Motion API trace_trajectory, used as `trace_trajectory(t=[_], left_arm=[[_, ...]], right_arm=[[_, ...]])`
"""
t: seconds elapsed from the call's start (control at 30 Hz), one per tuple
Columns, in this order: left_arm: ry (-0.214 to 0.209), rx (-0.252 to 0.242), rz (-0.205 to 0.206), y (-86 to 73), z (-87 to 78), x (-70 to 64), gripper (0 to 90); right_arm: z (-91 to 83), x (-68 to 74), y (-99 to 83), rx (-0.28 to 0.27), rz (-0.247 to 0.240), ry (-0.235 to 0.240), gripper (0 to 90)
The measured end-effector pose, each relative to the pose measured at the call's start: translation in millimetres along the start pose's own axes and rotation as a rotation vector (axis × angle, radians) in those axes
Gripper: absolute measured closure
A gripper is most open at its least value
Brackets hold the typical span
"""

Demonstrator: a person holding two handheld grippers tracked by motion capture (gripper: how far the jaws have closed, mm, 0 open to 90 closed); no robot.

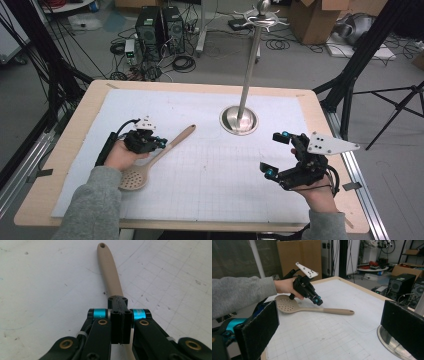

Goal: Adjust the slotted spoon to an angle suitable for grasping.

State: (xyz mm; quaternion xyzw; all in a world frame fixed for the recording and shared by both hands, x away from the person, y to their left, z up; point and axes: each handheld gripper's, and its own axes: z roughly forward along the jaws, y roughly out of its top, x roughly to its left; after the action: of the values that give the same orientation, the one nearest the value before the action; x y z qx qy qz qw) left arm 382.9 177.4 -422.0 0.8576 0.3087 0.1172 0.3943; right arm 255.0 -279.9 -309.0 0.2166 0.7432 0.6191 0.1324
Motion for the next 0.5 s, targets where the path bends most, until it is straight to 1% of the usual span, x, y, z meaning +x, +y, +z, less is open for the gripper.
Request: trace_trajectory(t=[0.07, 0.13, 0.17, 0.23, 0.27, 0.3, 0.4, 0.43, 0.47, 0.5], left_arm=[[0.006, 0.015, 0.0, -1.1, 2.3, 1.2, 89.5], [0.007, 0.019, -0.005, -1.4, 3.1, 1.5, 89.5], [0.003, 0.021, -0.001, -1.5, 4.5, 1.2, 89.6], [0.019, 0.042, 0.022, -1.6, 7.3, -0.8, 89.6], [0.019, 0.042, 0.022, -1.6, 7.3, -0.8, 89.6], [0.028, 0.053, 0.029, -1.6, 9.5, -1.3, 89.6], [0.017, 0.054, 0.033, -1.1, 10.5, -1.7, 89.6], [0.013, 0.053, 0.039, -0.7, 10.9, -2.7, 89.6], [0.001, 0.057, 0.056, 0.5, 11.6, -3.8, 89.6], [0.001, 0.057, 0.056, 0.5, 11.6, -3.8, 89.6]], right_arm=[[-0.1, -0.2, -0.6, 0.0, 0.003, -0.002, 0.3], [-0.3, -0.4, -0.8, 0.001, 0.002, -0.003, 0.3], [-0.4, -0.5, -1.0, 0.0, 0.003, -0.003, 0.3], [-0.5, -0.4, -0.6, -0.004, 0.0, -0.003, 0.3], [-0.9, -0.1, -0.6, -0.003, 0.003, 0.0, 0.4], [-1.7, -0.4, -0.5, 0.0, 0.001, -0.003, 0.4], [-3.4, -0.6, -0.4, -0.005, 0.005, -0.002, 0.3], [-3.8, -0.8, -0.4, -0.005, 0.006, -0.002, 0.3], [-4.0, -1.3, -0.4, -0.006, 0.002, -0.006, 0.3], [-4.0, -1.4, -0.6, -0.009, 0.004, -0.005, 0.3]])
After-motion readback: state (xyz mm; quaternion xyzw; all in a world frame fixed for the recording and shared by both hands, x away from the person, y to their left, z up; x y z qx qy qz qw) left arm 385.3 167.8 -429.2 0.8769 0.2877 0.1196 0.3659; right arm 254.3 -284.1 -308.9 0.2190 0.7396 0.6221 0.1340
